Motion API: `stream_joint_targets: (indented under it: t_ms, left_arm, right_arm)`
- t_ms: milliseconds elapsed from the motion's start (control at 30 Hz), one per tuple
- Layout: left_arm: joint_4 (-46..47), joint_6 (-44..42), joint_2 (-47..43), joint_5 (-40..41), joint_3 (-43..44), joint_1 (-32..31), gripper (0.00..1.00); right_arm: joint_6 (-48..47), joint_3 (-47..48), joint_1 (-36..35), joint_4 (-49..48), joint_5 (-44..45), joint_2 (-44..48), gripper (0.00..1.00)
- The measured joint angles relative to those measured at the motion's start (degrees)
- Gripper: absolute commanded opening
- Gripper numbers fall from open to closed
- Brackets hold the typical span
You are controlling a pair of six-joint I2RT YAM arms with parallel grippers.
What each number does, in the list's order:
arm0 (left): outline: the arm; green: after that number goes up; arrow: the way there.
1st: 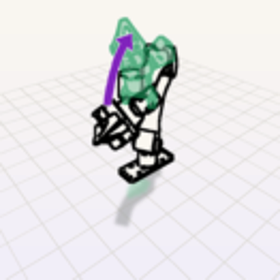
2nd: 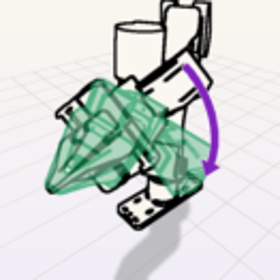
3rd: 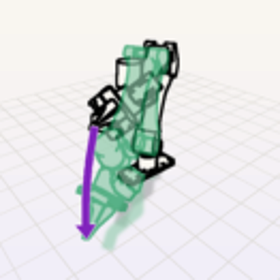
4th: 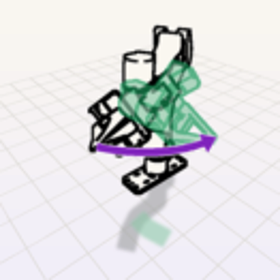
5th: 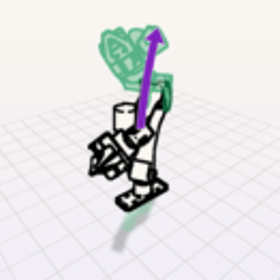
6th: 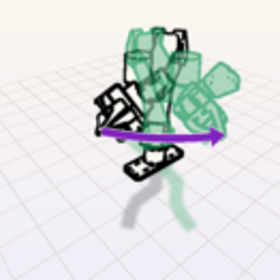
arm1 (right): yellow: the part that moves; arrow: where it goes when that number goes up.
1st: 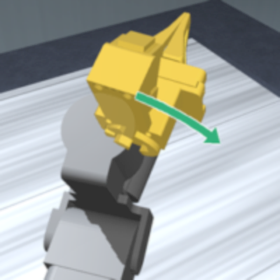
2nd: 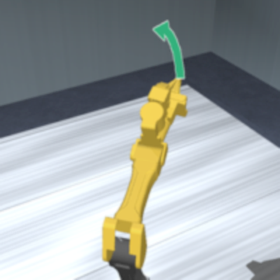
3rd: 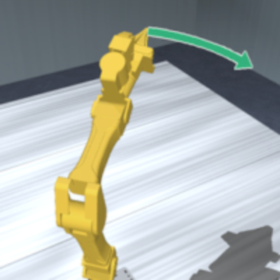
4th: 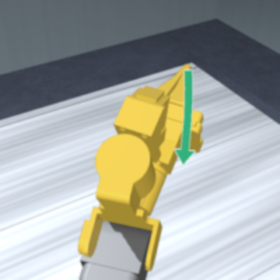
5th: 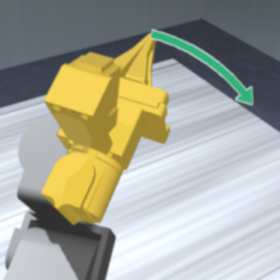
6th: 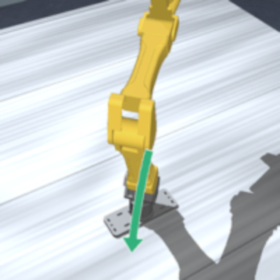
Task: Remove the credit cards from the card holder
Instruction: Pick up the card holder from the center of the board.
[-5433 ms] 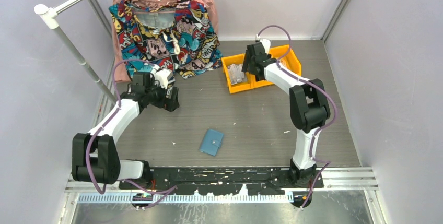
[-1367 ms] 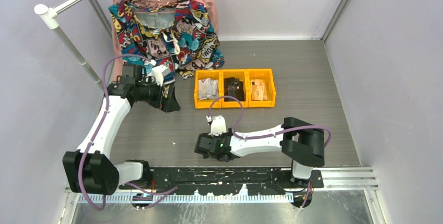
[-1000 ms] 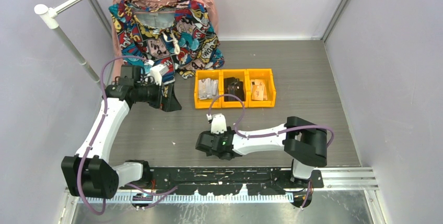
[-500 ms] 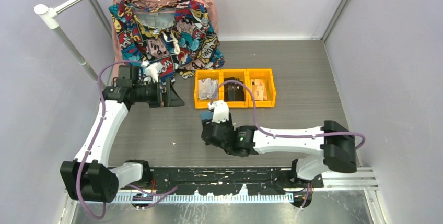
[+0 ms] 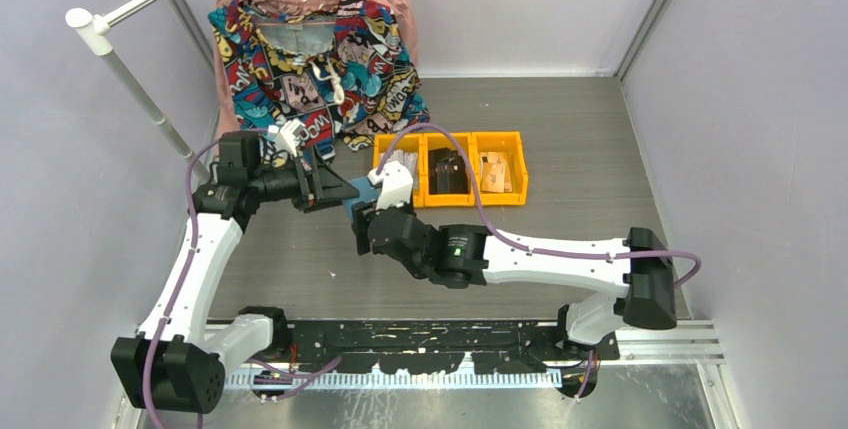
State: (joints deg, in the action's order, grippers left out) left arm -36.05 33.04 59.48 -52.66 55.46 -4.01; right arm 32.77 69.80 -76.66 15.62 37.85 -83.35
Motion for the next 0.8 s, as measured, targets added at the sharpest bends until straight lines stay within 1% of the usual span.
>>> stream_joint_targets:
  t_ms: [100, 167, 267, 367, 433, 500, 567, 633, 800]
  left_arm:
    - [0.87, 1.79, -0.17, -1.2, -0.48, -0.15, 0.66]
    - [1.29, 2.75, -0.22, -1.86, -0.9, -0.15, 0.58]
    - [1.81, 3.3, -0.94, -2.47, -1.97, -0.15, 0.38]
    - [1.81, 3.48, -1.66, -2.64, -2.36, -0.15, 0.16]
    - [1.79, 2.86, -1.99, -2.58, -2.34, -0.15, 0.06]
    - [1.55, 2.8, -2.27, -2.14, -2.34, -0.15, 0.02]
    - [1.44, 2.69, -2.67, -0.83, -2.34, -0.15, 0.0]
    - [1.38, 2.56, -3.3, 0.92, -2.34, -0.17, 0.0]
    - [1.55, 2.54, -5.53, 3.91, -2.34, -0.15, 0.0]
  right_arm:
    - [-0.85, 1.75, -0.55, -1.03, -0.61, -2.08, 0.66]
    - [-1.2, 2.4, -0.83, -1.51, -1.01, -3.1, 0.66]
    - [-1.25, 2.45, -1.11, -1.9, -1.31, -3.56, 0.68]
    - [-1.14, 2.45, -1.22, -2.12, -1.29, -3.58, 0.76]
    - [-0.9, 2.45, -1.22, -2.58, -1.31, -3.56, 0.8]
    - [-0.63, 2.43, -1.22, -2.93, -1.27, -3.54, 0.83]
    - [-0.13, 2.43, -1.03, -3.13, -1.25, -3.37, 0.84]
    - [0.31, 2.25, -0.7, -3.19, -0.98, -2.4, 0.82]
    - [0.81, 1.88, 0.0, -3.21, 0.35, 1.9, 0.72]
